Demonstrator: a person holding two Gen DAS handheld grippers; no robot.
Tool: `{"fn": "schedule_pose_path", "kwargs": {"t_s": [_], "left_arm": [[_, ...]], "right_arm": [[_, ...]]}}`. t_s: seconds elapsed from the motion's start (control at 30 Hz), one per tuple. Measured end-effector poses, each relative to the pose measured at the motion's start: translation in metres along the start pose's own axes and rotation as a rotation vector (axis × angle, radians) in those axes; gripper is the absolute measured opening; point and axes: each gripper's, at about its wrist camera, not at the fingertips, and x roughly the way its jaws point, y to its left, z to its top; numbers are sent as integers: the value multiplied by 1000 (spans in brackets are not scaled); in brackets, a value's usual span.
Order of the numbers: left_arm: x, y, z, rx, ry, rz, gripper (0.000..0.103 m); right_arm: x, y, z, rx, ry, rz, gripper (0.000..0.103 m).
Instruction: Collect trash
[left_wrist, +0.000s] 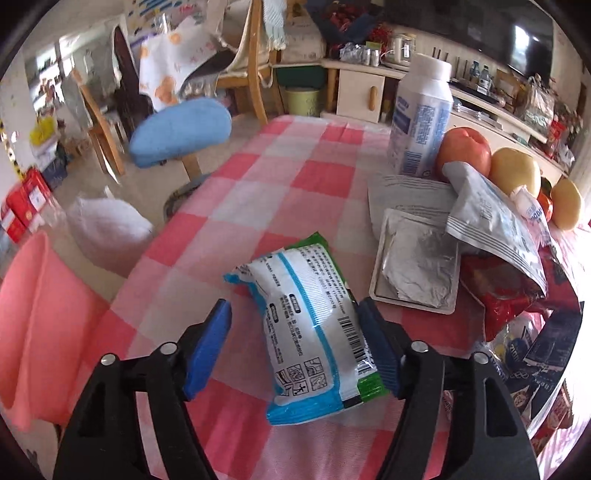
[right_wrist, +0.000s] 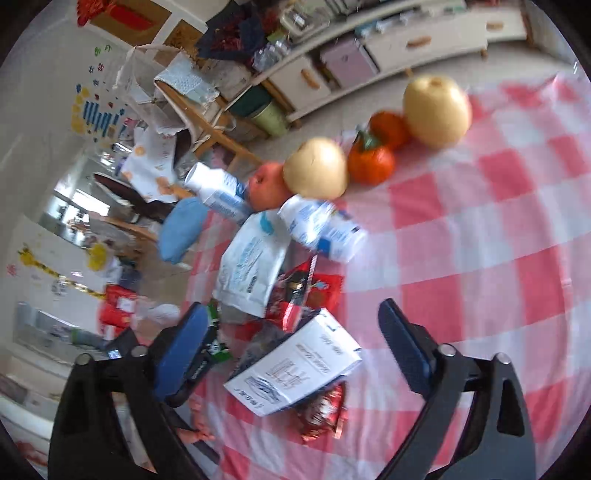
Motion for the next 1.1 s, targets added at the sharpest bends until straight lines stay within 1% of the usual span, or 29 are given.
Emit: {"fn": "schedule_pose_path", "kwargs": {"t_s": [0.03,0.1,0.2,0.27,0.3,0.37,0.43,0.5,0.53,0.6,0.67,0.77,0.8,0.83,0.87,1.1], "left_arm": [[1,4,1,-23,10,-12,76],[6,9,2,-58,33,-42,77],[14,15,4,-111,71,-82,80],[16,14,5,-110,71,-86,80],[17,14,5,-111,70,-90,81],[20,13,8,-114,66,-90,81],[23,11,10,-102,65,-88,81],[26,8,11,-80,63,-86,81],[26,7,12,-70,61,-84,80],[26,2,11,-35,56,-61,72],[25,0,12,-24,53,-66,67],[25,-1,13,-20,52,-62,66],[25,-2,13,-18,54,-59,63],[25,-3,14,-15,52,-54,62],[24,-3,14,-14,51,-57,61],[22,1,12,-22,41,-70,56]], "right_arm": [[6,0,1,10,15,7,71],[18,-1,1,22,32,25,69],[29,-2,4,38,36,57,59],[35,-3,6,48,40,58,54],[41,-4,7,54,50,62,52],[46,-4,8,61,63,78,45],[52,-2,9,46,77,76,42],[60,0,11,36,97,75,42],[63,1,11,31,108,82,42],[72,4,9,6,139,60,42],[77,8,6,-23,148,38,42],[80,15,6,-46,141,34,42],[80,16,6,-49,135,35,42],[80,16,5,-51,132,31,37],[82,16,5,-52,134,22,30],[81,13,3,-19,132,47,21]]}}
